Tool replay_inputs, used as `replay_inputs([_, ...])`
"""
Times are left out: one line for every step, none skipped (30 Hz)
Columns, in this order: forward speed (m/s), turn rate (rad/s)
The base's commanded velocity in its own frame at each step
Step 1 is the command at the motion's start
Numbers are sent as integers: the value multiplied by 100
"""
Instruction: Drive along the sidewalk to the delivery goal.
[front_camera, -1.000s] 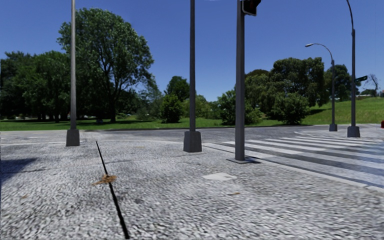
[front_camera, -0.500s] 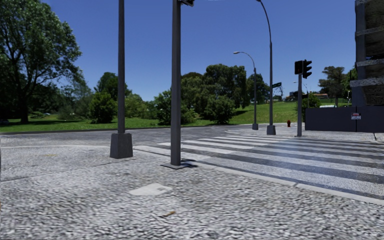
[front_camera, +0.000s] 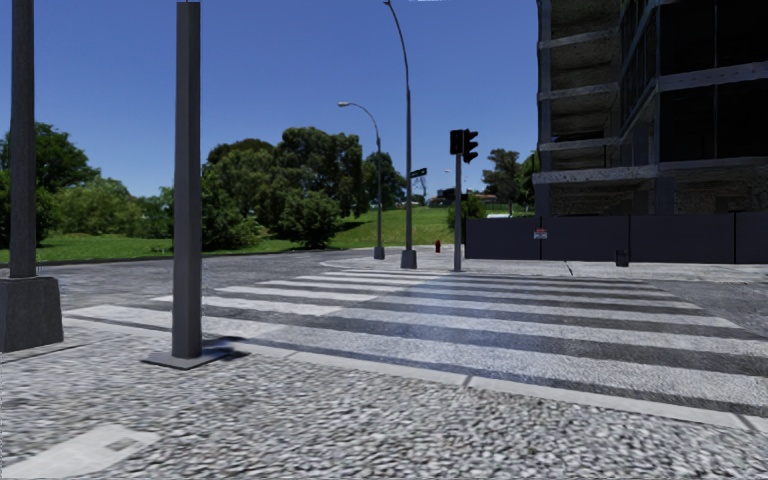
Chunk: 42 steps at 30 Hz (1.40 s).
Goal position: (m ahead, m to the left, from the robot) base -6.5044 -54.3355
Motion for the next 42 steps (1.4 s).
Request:
replay_inputs([96, -75])
replay_inputs([96, -75])
replay_inputs([96, -75])
replay_inputs([96, -75])
replay_inputs([96, -75])
replay_inputs([96, -75])
replay_inputs([96, -75])
replay_inputs([96, -75])
replay_inputs([96, -75])
replay_inputs([96, -74])
replay_inputs([96, -60])
replay_inputs([96, -49])
replay_inputs([96, -43])
replay_inputs([96, -42])
replay_inputs([96, -41])
replay_inputs([96, -31])
replay_inputs([96, -31])
replay_inputs([96, -11])
replay_inputs([96, -2])
replay_inputs([96, 0])
replay_inputs([96, 0])
replay_inputs([96, 0])
replay_inputs([96, 0])
replay_inputs([97, 0])
replay_inputs([97, 0])
replay_inputs([115, 0])
replay_inputs([139, 0])
replay_inputs([148, 0])
replay_inputs([151, 0])
replay_inputs([152, 0])
replay_inputs([152, 0])
replay_inputs([152, -3])
replay_inputs([152, -34])
replay_inputs([152, -60])
replay_inputs([153, -79])
replay_inputs([153, -93])
replay_inputs([153, -93])
replay_inputs([153, -99])
replay_inputs([153, -101])
replay_inputs([153, -54])
replay_inputs([153, -6])
replay_inputs([153, 0])
